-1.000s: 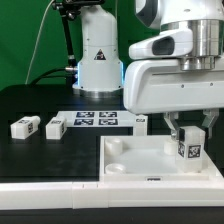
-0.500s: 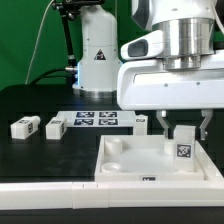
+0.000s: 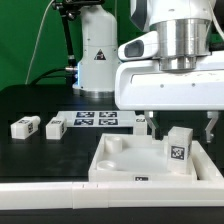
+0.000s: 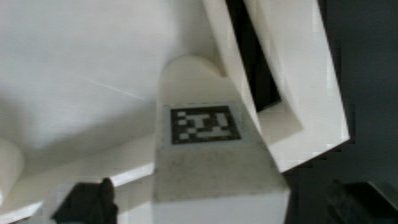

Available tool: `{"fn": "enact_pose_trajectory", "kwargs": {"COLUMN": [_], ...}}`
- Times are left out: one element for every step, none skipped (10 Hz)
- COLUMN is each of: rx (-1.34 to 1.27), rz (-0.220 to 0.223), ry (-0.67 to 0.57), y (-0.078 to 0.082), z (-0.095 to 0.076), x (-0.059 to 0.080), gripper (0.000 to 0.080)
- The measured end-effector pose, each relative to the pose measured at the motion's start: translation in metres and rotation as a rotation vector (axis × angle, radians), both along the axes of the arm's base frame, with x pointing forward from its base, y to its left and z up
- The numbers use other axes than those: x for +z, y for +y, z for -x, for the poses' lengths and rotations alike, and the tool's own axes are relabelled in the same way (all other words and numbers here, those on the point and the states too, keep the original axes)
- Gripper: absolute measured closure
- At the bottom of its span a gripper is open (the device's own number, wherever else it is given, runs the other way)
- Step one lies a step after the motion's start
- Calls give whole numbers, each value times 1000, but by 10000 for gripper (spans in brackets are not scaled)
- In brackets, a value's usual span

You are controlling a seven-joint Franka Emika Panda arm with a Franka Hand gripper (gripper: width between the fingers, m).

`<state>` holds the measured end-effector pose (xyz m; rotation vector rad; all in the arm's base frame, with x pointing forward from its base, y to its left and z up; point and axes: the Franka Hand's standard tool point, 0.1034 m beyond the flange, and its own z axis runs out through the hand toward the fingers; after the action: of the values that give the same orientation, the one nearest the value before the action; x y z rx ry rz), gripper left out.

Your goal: Assemble one leg

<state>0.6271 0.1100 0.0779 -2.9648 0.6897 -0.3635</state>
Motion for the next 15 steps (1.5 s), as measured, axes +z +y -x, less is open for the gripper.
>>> {"fn": "enact_pose_trajectory", "kwargs": {"rx": [36, 118, 221, 335, 429, 563, 677, 768, 909, 1022, 1087, 1097, 1097, 1096, 1077], "rz": [9, 31, 58, 91, 120, 160, 190, 214, 257, 290, 308, 310, 310, 310, 305], "ry": [3, 2, -1, -3, -3, 0, 2, 5, 5, 5, 5, 5, 5, 5, 5], "y": [1, 2, 1, 3, 5, 5, 4, 4, 5, 5, 4, 4, 3, 3, 3], "z": [0, 0, 0, 0, 0, 1, 0, 1, 0, 0, -1, -1, -1, -1, -1], "x": [0, 0, 0, 0, 0, 0, 0, 0, 1, 2, 2, 2, 2, 2, 2], "gripper": [169, 155, 155, 150, 150, 150, 150, 150, 150, 150, 150, 150, 150, 150, 275]}}
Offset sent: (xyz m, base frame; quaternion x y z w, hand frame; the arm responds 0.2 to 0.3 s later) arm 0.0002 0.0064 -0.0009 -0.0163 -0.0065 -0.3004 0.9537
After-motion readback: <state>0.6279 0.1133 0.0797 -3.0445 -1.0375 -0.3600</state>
